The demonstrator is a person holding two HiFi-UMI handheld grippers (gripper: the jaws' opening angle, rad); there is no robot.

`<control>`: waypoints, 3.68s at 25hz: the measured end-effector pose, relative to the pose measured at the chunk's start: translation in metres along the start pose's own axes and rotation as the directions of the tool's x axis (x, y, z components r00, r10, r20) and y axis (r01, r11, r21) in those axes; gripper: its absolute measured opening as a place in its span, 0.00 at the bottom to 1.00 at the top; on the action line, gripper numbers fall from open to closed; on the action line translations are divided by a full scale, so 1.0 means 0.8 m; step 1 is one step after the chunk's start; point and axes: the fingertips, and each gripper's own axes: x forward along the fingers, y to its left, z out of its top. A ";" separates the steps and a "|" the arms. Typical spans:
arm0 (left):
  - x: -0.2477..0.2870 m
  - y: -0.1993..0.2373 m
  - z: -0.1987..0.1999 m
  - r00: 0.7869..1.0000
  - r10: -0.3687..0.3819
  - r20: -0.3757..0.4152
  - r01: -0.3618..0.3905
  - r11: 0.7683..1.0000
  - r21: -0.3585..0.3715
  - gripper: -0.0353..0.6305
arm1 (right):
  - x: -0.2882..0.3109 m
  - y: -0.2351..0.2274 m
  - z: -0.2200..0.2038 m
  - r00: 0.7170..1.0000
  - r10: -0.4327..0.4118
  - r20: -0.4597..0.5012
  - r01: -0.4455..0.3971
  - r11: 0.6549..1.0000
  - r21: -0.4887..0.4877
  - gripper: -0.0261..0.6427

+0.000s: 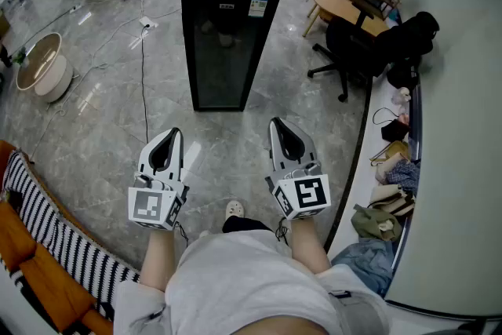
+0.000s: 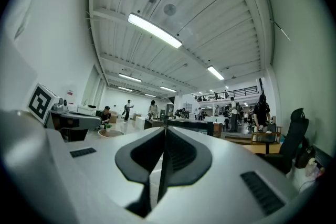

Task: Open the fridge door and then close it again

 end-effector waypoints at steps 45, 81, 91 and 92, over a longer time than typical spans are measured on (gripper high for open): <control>0.171 0.069 -0.033 0.997 0.073 -0.014 -0.073 0.997 -0.021 0.07 | 0.171 -0.094 -0.045 0.998 0.064 0.001 -0.063 0.997 0.042 0.08; 0.392 0.313 -0.093 0.991 -0.113 -0.077 0.108 0.992 -0.061 0.07 | 0.449 -0.103 -0.091 0.986 -0.143 -0.084 0.147 0.988 0.041 0.08; 0.432 0.326 -0.150 0.978 -0.099 -0.184 0.082 0.992 -0.098 0.07 | 0.499 -0.128 -0.147 0.975 -0.113 -0.192 0.128 0.990 0.066 0.08; 0.434 0.328 -0.156 0.976 -0.097 -0.194 0.079 0.992 -0.102 0.07 | 0.502 -0.130 -0.154 0.973 -0.112 -0.202 0.129 0.989 0.072 0.08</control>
